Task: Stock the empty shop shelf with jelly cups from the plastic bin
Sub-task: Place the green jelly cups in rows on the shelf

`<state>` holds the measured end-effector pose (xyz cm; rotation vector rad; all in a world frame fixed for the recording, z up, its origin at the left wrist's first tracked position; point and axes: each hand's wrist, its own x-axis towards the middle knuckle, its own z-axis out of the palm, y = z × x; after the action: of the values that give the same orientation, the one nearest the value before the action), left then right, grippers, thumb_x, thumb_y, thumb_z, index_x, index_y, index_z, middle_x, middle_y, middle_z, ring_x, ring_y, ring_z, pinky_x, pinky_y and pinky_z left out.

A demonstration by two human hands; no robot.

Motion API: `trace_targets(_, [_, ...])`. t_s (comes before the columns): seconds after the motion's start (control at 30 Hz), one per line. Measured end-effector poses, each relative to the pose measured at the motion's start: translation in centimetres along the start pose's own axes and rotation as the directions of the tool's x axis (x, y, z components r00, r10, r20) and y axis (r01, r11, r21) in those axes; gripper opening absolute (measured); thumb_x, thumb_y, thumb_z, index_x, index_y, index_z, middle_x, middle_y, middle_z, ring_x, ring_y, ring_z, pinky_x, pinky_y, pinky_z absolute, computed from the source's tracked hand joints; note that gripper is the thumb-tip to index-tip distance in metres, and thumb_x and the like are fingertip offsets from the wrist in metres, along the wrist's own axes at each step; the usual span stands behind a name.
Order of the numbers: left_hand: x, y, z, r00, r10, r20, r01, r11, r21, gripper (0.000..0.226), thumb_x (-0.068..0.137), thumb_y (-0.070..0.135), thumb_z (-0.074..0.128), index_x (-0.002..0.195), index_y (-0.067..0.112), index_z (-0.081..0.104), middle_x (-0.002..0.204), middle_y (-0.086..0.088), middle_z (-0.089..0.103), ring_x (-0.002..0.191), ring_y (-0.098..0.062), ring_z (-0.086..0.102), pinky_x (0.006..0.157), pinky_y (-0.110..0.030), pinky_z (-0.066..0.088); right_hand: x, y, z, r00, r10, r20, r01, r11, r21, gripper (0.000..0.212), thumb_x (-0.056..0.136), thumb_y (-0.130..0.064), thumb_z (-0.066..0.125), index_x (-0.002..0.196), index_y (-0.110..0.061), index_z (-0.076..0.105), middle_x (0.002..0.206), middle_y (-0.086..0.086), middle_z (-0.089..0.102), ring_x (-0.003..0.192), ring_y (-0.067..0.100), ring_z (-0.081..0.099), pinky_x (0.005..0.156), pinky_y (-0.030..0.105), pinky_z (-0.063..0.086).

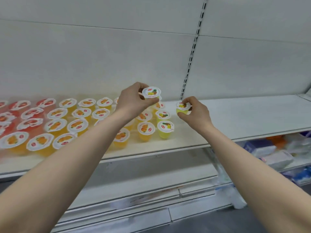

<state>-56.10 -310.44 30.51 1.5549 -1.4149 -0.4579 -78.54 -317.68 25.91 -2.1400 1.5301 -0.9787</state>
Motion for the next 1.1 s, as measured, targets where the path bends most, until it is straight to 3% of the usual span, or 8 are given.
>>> trace_targets(0.1, [1.0, 0.1, 0.8, 0.999, -0.007, -0.046, 0.008, 1.0, 0.029, 0.047, 0.07, 0.044, 0.082, 0.109, 0.027, 0.061, 0.102, 0.013, 0.066, 0.085, -0.005, 0.066, 0.075, -0.033, 0.059, 1.9, 1.3, 0.9, 0.996, -0.055, 0.067, 0.054, 0.998, 0.011, 0.032, 0.077, -0.026, 0.074, 0.104, -0.026, 0.056, 0.103, -0.011, 0.062, 0.092, 0.016, 0.059, 0.081, 0.033, 0.046])
trace_targets(0.23, [1.8, 0.3, 1.7, 0.995, -0.035, -0.094, 0.039, 0.998, 0.044, 0.045, 0.074, 0.039, 0.081, 0.111, 0.024, 0.061, 0.102, 0.009, 0.066, 0.084, -0.004, 0.064, 0.053, -0.012, 0.051, 4.1, 2.4, 2.1, 0.986, -0.096, 0.134, 0.092, 0.995, 0.036, 0.032, 0.076, -0.027, 0.076, 0.102, -0.026, 0.057, 0.1, -0.01, 0.062, 0.091, 0.017, 0.06, 0.078, 0.032, 0.046])
trace_targets(0.37, [2.5, 0.2, 2.4, 0.988, -0.06, -0.142, 0.07, 0.996, 0.061, 0.045, 0.073, 0.041, 0.081, 0.11, 0.025, 0.062, 0.1, 0.011, 0.066, 0.083, -0.002, 0.064, 0.05, -0.009, 0.048, 6.2, 3.3, 3.6, 0.975, -0.113, 0.192, 0.099, 0.992, 0.081, 0.032, 0.075, -0.028, 0.076, 0.101, -0.028, 0.058, 0.102, -0.008, 0.065, 0.092, 0.019, 0.061, 0.085, 0.04, 0.05])
trace_targets(0.53, [3.1, 0.3, 3.1, 0.981, -0.086, -0.173, 0.101, 0.992, 0.082, 0.043, 0.074, 0.04, 0.08, 0.11, 0.027, 0.061, 0.099, 0.013, 0.065, 0.082, 0.0, 0.063, 0.05, -0.007, 0.046, 8.4, 3.9, 4.9, 0.969, -0.166, 0.185, 0.145, 0.982, 0.122, 0.034, 0.076, -0.027, 0.078, 0.103, -0.028, 0.057, 0.101, -0.009, 0.062, 0.089, 0.017, 0.059, 0.082, 0.038, 0.051])
trace_targets(0.73, [3.4, 0.5, 3.8, 0.977, -0.088, -0.193, 0.115, 0.984, 0.133, 0.047, 0.074, 0.039, 0.079, 0.116, 0.027, 0.061, 0.102, 0.014, 0.066, 0.085, 0.002, 0.063, 0.063, -0.02, 0.056, 10.2, 4.7, 5.9, 0.956, -0.227, 0.185, 0.209, 0.972, 0.108, 0.034, 0.08, -0.029, 0.076, 0.106, -0.028, 0.054, 0.104, -0.006, 0.061, 0.088, 0.015, 0.058, 0.082, 0.038, 0.049])
trace_targets(0.87, [3.5, 1.0, 4.1, 0.98, -0.063, -0.19, 0.101, 0.975, 0.196, 0.051, 0.076, 0.036, 0.077, 0.122, 0.025, 0.059, 0.107, 0.011, 0.065, 0.094, -0.006, 0.062, 0.083, -0.031, 0.055, 10.5, 5.1, 5.7, 0.946, -0.257, 0.197, 0.244, 0.966, 0.086, 0.034, 0.081, -0.03, 0.075, 0.106, -0.026, 0.053, 0.106, -0.004, 0.061, 0.09, 0.017, 0.059, 0.079, 0.035, 0.047])
trace_targets(1.1, [3.6, 2.1, 5.8, 0.988, -0.02, -0.151, 0.059, 0.966, 0.253, 0.047, 0.075, 0.036, 0.077, 0.117, 0.023, 0.062, 0.104, 0.01, 0.067, 0.094, -0.01, 0.063, 0.086, -0.038, 0.054, 10.8, 5.8, 4.8, 0.92, -0.282, 0.271, 0.279, 0.959, 0.051, 0.036, 0.082, -0.03, 0.074, 0.111, -0.028, 0.053, 0.11, -0.001, 0.061, 0.098, 0.019, 0.057, 0.076, 0.03, 0.04])
